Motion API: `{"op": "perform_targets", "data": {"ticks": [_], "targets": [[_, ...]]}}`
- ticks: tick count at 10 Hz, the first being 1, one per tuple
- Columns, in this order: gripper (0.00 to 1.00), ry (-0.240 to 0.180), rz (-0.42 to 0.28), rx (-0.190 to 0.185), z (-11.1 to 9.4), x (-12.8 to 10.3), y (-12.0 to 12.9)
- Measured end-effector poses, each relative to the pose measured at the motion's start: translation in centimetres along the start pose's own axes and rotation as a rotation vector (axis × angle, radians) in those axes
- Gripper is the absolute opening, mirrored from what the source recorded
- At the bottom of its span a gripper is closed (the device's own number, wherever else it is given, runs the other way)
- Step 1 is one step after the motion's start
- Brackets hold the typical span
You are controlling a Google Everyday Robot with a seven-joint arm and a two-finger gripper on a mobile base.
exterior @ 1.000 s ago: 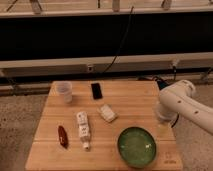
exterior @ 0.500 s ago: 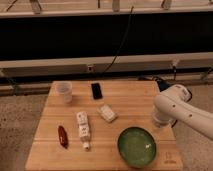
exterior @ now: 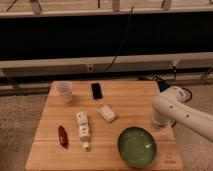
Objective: Push the ceramic bowl across the table
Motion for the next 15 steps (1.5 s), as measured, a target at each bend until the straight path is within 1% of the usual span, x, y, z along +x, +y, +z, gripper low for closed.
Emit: {"op": "perform_targets", "data": {"ticks": [3, 5, 7, 9, 11, 13, 15], "targets": [[0.04, 0.001, 0.0, -0.026, 0.6, -0.2, 0.5], [0.04, 0.001, -0.01, -0.051, 1.7, -0.6, 1.3], [0.04, 0.004, -0.018, -0.063, 2.1, -0.9, 1.7], [0.04, 0.008, -0.028, -0.076, 2.5, -1.4, 2.4], [0.04, 0.008, -0.046, -0.096, 3.2, -2.5, 3.2], [0.04, 0.011, -0.057, -0.104, 3.8, -3.2, 3.4], [0.04, 0.014, -0.062, -0.105, 4.4, -3.4, 3.7]]}}
